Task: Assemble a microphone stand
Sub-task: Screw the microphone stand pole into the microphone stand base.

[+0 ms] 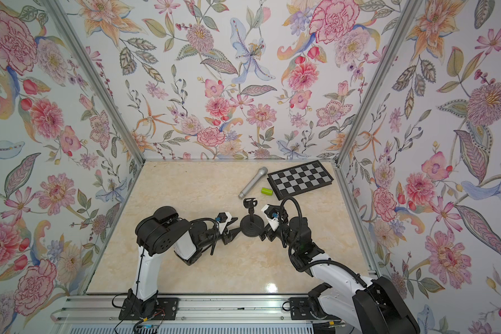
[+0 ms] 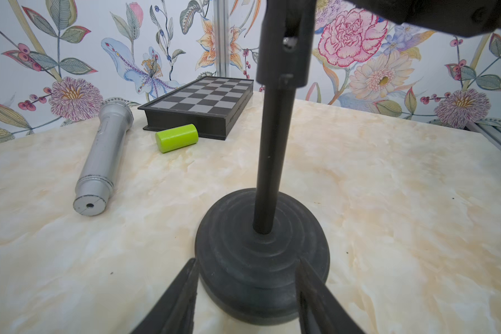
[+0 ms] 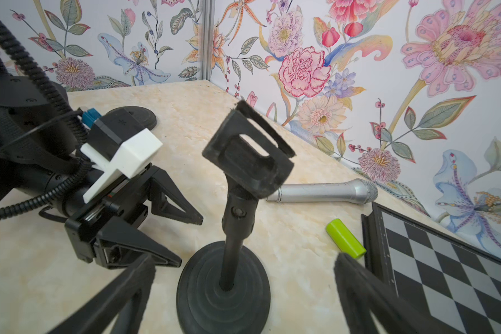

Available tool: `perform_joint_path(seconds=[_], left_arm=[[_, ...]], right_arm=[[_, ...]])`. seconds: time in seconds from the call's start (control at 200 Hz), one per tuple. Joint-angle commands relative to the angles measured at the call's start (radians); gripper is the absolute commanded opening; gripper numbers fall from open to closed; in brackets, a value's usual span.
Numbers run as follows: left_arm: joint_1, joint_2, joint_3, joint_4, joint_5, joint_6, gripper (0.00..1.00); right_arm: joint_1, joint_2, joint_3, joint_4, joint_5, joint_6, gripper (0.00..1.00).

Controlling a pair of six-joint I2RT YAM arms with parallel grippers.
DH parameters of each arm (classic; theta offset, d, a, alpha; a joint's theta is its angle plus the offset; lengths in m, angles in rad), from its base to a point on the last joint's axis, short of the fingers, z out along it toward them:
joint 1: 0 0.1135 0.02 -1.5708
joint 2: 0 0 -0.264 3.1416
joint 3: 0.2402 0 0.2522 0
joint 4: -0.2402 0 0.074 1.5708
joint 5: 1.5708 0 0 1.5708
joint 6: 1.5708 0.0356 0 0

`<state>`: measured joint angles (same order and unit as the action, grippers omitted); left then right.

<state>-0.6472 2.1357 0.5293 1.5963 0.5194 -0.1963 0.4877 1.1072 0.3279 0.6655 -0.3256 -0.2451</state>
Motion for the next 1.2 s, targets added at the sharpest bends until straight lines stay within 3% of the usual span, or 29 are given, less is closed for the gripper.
perform_joint_path(seconds=[0.0, 0.25, 0.515, 0.706, 0.831, 1.041, 1.196], left_arm=[[0.007, -0.008, 0.021, 0.221, 0.054, -0.029, 0.54], [0.011, 0.026, 0.047, 0.240, 0.129, -0.055, 0.55], [0.011, -0.001, 0.019, 0.241, 0.113, -0.031, 0.55], [0.010, -0.015, -0.003, 0.240, 0.085, -0.008, 0.56], [0.011, -0.023, -0.013, 0.240, 0.062, -0.003, 0.56], [0.009, -0.033, -0.005, 0.240, 0.044, 0.003, 0.56], [-0.003, -0.066, -0.032, 0.240, 0.022, 0.029, 0.58]], right_arm=[[-0.035, 0.030, -0.009, 0.026, -0.198, 0.000, 0.97], [-0.044, 0.146, 0.044, 0.136, -0.258, 0.041, 0.90], [-0.040, 0.345, 0.102, 0.380, -0.208, 0.137, 0.69], [-0.017, 0.384, 0.116, 0.437, -0.141, 0.135, 0.52], [0.044, 0.392, 0.108, 0.463, 0.004, 0.107, 0.36], [0.184, 0.455, 0.066, 0.591, 0.281, 0.137, 0.21], [0.252, 0.537, 0.072, 0.707, 0.314, 0.180, 0.20]])
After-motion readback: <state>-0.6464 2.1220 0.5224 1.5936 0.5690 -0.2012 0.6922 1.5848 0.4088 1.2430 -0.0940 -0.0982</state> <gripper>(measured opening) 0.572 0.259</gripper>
